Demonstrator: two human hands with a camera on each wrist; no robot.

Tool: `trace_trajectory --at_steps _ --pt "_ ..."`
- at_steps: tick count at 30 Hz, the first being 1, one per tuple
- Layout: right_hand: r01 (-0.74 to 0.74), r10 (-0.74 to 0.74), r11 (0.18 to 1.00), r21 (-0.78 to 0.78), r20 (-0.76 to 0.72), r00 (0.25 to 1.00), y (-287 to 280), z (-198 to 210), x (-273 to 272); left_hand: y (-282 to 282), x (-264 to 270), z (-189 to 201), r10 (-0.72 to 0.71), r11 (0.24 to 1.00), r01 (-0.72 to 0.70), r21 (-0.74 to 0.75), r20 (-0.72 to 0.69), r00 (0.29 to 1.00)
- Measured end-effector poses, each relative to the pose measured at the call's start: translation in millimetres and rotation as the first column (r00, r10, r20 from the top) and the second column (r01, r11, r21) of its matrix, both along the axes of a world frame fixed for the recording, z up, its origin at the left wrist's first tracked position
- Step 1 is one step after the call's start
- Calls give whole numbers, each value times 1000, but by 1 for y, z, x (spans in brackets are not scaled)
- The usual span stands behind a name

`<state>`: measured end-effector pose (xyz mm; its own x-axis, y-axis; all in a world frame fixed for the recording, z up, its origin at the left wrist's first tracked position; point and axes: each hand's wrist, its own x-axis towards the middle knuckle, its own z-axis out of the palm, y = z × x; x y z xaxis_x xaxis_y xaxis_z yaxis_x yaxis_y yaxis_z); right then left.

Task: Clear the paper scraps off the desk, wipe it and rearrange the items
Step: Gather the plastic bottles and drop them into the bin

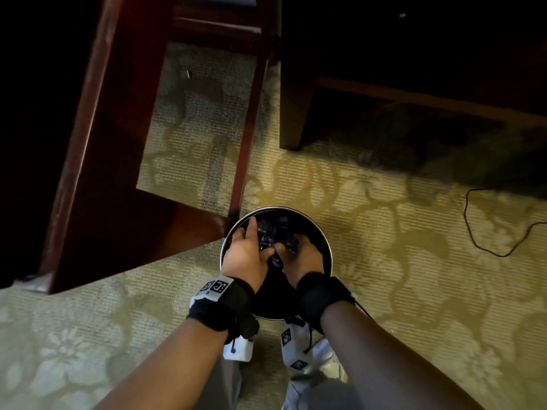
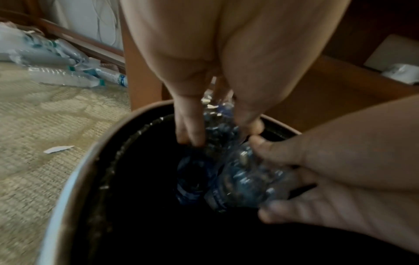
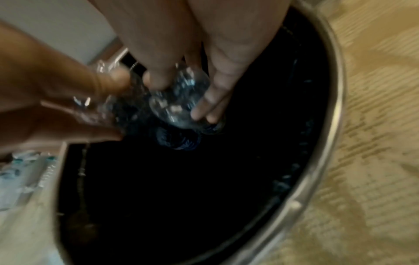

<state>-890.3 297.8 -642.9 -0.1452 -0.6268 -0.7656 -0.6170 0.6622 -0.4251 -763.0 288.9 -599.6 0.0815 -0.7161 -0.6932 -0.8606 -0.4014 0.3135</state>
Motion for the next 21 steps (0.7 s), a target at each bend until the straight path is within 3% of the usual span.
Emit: trace_trajectory --at_steps 7,13,17,21 --pt "168 -181 972 -163 -65 981 -10 1 -8 -7 -6 -4 -1 1000 2 -14 77 997" --pt "375 -377 924 -76 -11 926 -10 -15 1 5 -5 0 78 985 -66 -157 70 994" --pt "335 -338 941 -48 -67 939 -19 -17 3 -2 -7 -7 74 985 -64 -158 60 995" --pt "227 -227 974 -14 -117 967 -18 5 -2 -6 -4 1 11 994 -1 -109 92 996"
